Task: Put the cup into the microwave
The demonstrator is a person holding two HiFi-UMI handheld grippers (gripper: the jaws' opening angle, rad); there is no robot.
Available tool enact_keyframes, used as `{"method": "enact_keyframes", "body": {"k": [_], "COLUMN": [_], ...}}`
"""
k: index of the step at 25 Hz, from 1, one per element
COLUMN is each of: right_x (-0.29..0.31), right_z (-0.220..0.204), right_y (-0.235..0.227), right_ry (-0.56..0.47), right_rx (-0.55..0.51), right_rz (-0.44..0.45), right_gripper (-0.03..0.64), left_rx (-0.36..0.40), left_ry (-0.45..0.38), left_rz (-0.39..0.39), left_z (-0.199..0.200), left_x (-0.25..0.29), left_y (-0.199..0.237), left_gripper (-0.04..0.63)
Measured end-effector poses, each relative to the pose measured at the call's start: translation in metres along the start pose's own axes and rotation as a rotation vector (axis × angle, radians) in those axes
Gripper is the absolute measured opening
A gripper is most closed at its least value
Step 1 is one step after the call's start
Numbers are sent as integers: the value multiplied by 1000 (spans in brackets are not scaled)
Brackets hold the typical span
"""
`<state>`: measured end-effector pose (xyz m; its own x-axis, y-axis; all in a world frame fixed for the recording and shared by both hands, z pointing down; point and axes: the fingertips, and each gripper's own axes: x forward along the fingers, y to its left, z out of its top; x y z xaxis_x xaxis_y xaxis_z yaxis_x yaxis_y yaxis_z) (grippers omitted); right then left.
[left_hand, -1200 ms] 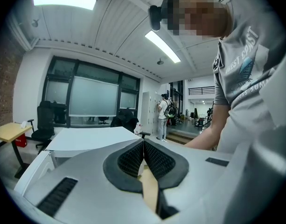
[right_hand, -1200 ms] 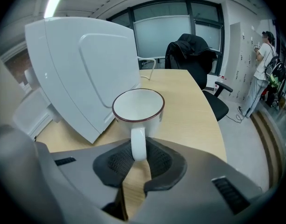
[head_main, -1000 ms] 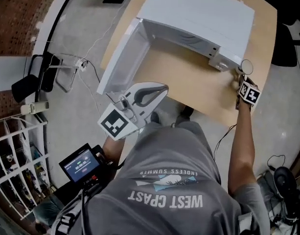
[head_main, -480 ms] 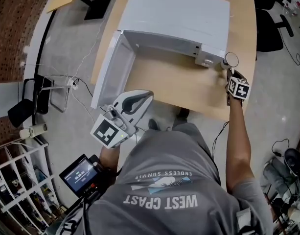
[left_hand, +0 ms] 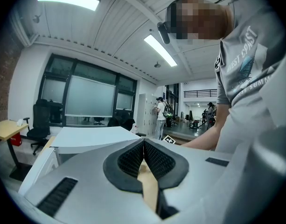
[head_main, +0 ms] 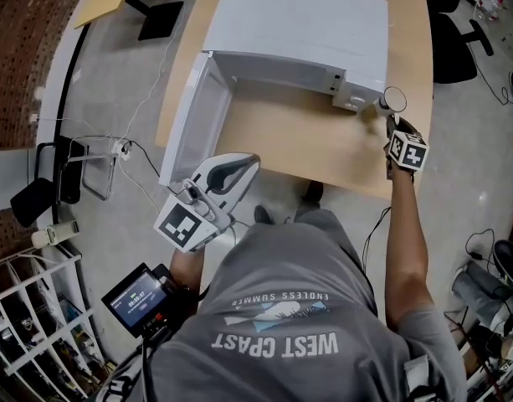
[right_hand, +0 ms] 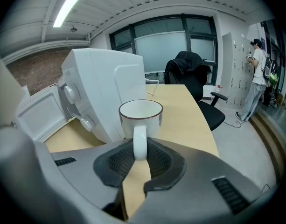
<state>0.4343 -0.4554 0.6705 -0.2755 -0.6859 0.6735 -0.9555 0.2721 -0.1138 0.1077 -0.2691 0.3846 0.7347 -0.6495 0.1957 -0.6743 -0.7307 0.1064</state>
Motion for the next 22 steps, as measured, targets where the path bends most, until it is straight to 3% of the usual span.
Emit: {"method": "enact_keyframes", "body": {"k": [7,22], "right_x": [-25,-53], "right_z": [14,-8], "right_y": [-16,11], "right_ry": [-21,-67], "right_rx": [4,7], "right_rz": [-21,-39], "right_gripper": [67,67], "left_rx": [19,30], "left_ry": [-30,-52], "left_rz": [-26,-38], "left_z": [16,-11], "left_x": [8,-29], "left_y": [-12,-18], "left_gripper": [20,20]}}
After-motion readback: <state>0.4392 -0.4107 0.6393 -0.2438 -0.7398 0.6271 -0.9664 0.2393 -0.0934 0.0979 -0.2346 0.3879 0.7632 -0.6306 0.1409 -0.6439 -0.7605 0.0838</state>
